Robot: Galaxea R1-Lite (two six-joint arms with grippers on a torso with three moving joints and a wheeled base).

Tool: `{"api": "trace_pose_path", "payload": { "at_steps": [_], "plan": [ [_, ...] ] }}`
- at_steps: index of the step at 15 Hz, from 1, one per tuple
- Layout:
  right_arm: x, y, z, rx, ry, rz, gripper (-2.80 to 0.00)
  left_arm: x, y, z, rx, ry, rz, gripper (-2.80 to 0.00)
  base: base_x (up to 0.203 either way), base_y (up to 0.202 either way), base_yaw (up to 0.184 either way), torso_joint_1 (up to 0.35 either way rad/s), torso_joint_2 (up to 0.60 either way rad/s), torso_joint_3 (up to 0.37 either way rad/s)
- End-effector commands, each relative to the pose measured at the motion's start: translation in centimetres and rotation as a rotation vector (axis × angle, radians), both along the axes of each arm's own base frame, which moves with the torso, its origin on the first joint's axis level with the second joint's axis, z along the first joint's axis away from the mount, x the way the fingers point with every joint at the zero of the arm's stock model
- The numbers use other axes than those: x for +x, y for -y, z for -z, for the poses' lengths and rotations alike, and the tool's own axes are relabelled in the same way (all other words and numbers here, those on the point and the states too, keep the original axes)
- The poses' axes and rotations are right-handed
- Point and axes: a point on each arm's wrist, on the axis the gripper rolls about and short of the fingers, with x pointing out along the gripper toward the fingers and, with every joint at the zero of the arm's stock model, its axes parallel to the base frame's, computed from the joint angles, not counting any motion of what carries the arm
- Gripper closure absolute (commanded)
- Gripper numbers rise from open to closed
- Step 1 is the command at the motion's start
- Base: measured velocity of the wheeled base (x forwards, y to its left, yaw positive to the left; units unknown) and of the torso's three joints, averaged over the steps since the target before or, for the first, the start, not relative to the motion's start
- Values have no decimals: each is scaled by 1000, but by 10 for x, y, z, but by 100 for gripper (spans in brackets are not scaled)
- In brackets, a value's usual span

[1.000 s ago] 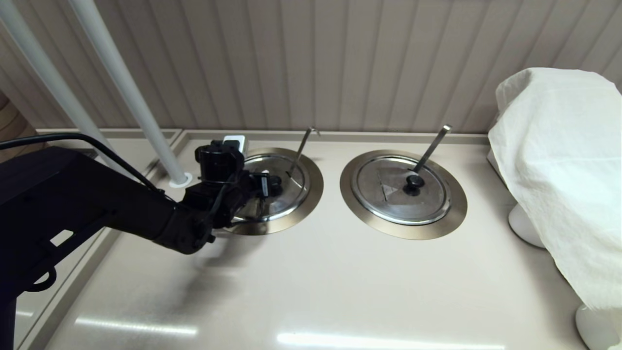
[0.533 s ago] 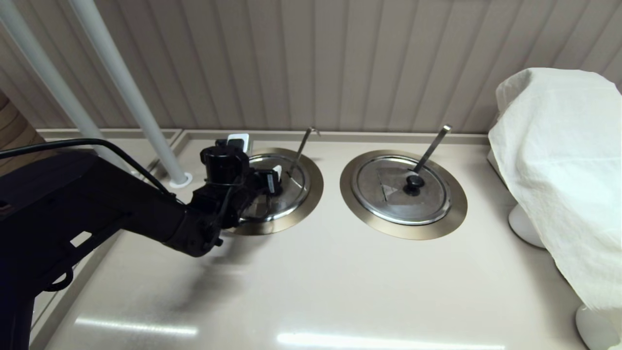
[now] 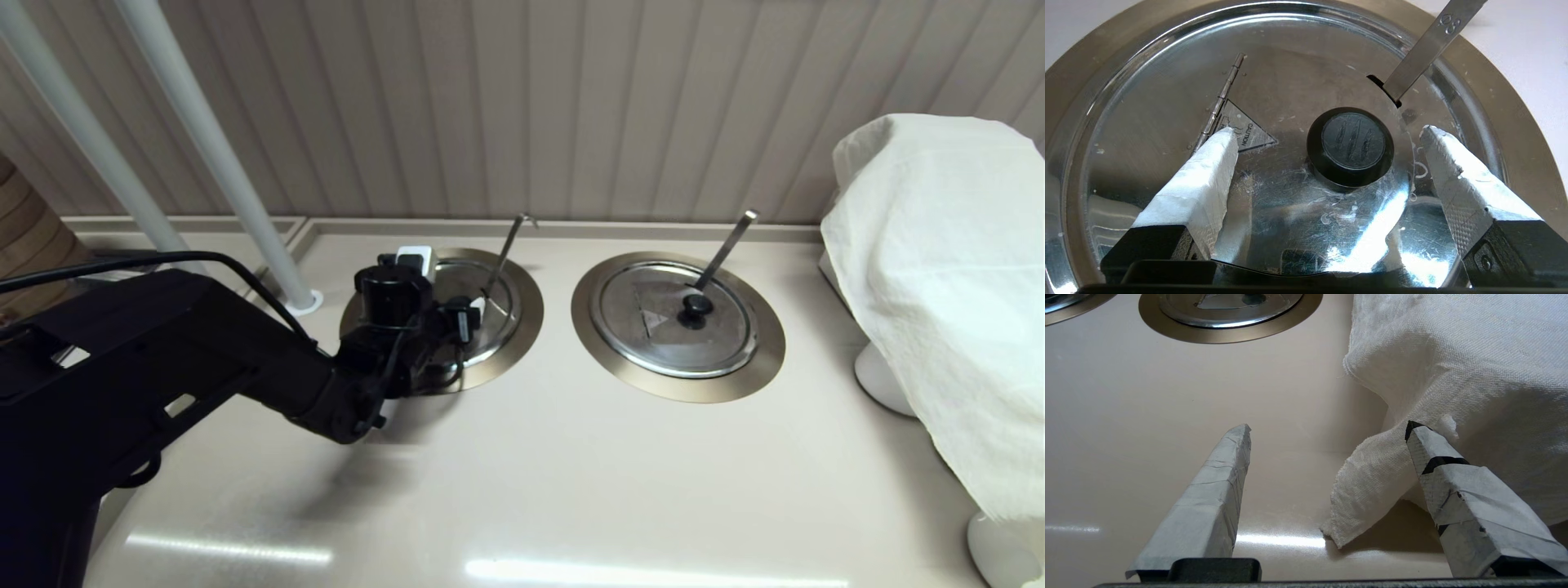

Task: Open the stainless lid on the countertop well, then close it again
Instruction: Open the lid

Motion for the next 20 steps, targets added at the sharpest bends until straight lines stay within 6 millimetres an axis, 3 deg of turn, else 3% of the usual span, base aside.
{"api": "trace_pose_path", "payload": {
  "at_steps": [1, 4, 20],
  "plan": [
    [0, 0, 0, 0, 0, 0, -280, 4, 2, 8, 4, -11, -1, -280, 0, 0, 0, 0, 0, 0],
    [0, 0, 0, 0, 0, 0, -280, 15, 5, 22, 12, -20, -17, -280, 0, 0, 0, 0, 0, 0],
    [0, 0, 0, 0, 0, 0, -280, 23, -7, 12, 6, 15, -93, -280, 0, 0, 0, 0, 0, 0]
  ]
}}
